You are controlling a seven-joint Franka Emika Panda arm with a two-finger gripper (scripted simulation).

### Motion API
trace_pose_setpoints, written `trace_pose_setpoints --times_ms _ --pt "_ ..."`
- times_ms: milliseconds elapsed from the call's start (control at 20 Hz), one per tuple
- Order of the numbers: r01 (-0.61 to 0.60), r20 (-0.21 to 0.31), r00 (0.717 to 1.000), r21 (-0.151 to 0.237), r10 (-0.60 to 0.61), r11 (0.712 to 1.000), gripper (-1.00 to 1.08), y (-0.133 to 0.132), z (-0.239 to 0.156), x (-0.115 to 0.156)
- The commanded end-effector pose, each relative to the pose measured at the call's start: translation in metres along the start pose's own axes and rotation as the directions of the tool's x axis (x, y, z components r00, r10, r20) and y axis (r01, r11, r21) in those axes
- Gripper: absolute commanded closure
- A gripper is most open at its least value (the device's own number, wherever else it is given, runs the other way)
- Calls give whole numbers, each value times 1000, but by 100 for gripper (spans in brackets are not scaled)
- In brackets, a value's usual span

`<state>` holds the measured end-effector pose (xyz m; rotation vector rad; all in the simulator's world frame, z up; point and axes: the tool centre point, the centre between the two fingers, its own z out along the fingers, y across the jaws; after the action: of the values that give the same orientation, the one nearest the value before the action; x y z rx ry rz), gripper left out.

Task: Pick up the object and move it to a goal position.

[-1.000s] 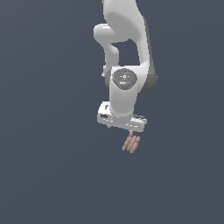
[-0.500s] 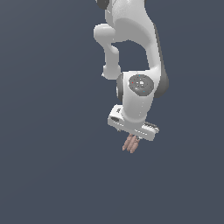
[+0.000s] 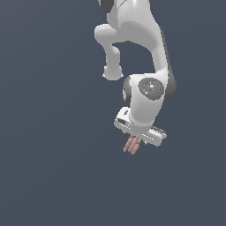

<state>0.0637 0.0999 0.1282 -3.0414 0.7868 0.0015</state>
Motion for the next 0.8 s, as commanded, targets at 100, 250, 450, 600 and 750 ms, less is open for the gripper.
trace_pose_setpoints --times_ms 100,250,450,600,750 --pt "-5 0 1000 0 5 1000 -92 -1 0 0" --pt "-5 0 1000 0 5 1000 -92 -2 4 0" --pt "-6 -1 1000 0 6 1000 -92 -1 20 0" --pt "-8 -1 1000 0 8 1000 -92 -1 37 -1" --pt "-9 -1 1000 0 9 1000 -92 -1 48 -1"
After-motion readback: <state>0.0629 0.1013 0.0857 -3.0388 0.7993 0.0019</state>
